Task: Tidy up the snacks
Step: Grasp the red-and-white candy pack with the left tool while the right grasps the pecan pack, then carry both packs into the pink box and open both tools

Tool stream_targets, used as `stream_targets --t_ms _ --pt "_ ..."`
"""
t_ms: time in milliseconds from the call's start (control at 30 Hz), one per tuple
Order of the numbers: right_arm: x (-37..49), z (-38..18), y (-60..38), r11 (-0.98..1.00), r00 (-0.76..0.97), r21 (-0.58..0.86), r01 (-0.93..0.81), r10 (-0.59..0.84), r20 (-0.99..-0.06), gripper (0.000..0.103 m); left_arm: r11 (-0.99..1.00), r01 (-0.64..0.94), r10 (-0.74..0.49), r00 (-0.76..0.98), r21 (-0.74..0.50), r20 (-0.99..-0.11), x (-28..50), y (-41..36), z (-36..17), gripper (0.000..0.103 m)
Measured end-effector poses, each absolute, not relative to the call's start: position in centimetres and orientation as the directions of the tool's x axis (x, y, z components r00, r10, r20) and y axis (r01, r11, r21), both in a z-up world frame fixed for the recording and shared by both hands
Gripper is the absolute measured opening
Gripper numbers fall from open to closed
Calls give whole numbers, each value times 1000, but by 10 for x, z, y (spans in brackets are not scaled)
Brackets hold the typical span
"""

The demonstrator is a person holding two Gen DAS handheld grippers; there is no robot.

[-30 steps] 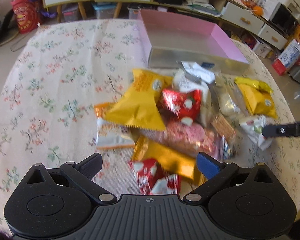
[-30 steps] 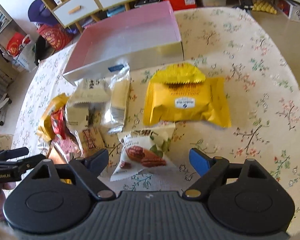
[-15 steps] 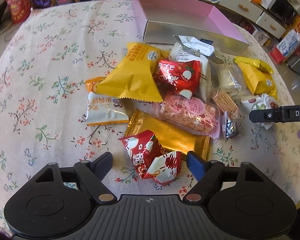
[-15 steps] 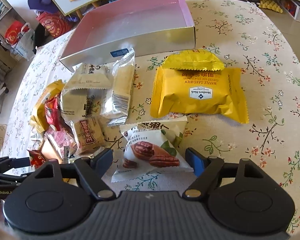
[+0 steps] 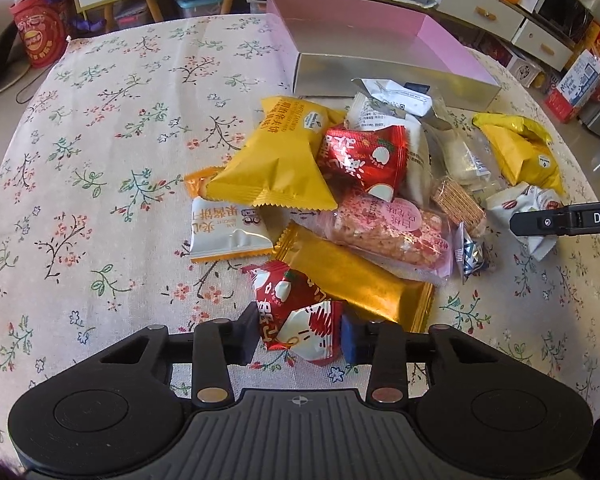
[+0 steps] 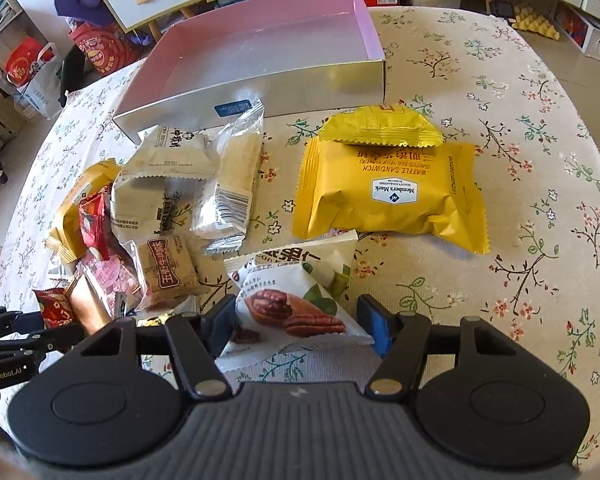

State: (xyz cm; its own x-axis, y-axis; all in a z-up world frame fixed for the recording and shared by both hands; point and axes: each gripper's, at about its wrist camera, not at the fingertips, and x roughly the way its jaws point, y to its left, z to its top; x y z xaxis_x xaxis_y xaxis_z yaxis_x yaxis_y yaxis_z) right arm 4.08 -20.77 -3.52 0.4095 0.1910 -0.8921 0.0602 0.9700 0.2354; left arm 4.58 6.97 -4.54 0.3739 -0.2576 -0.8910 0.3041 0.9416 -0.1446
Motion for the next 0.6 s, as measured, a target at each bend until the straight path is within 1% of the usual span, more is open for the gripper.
stream_targets --t_ms 233,333,600 --pt "36 -23 -204 966 439 257 28 219 -871 49 941 302 -271 404 -152 -874 44 75 -35 34" --pt "36 -22 -199 971 444 239 16 207 -871 48 942 297 -274 415 -155 -867 44 76 -30 34" --pt "32 -10 -204 957 469 288 22 245 -849 48 939 292 -305 452 -184 -838 44 82 -14 33"
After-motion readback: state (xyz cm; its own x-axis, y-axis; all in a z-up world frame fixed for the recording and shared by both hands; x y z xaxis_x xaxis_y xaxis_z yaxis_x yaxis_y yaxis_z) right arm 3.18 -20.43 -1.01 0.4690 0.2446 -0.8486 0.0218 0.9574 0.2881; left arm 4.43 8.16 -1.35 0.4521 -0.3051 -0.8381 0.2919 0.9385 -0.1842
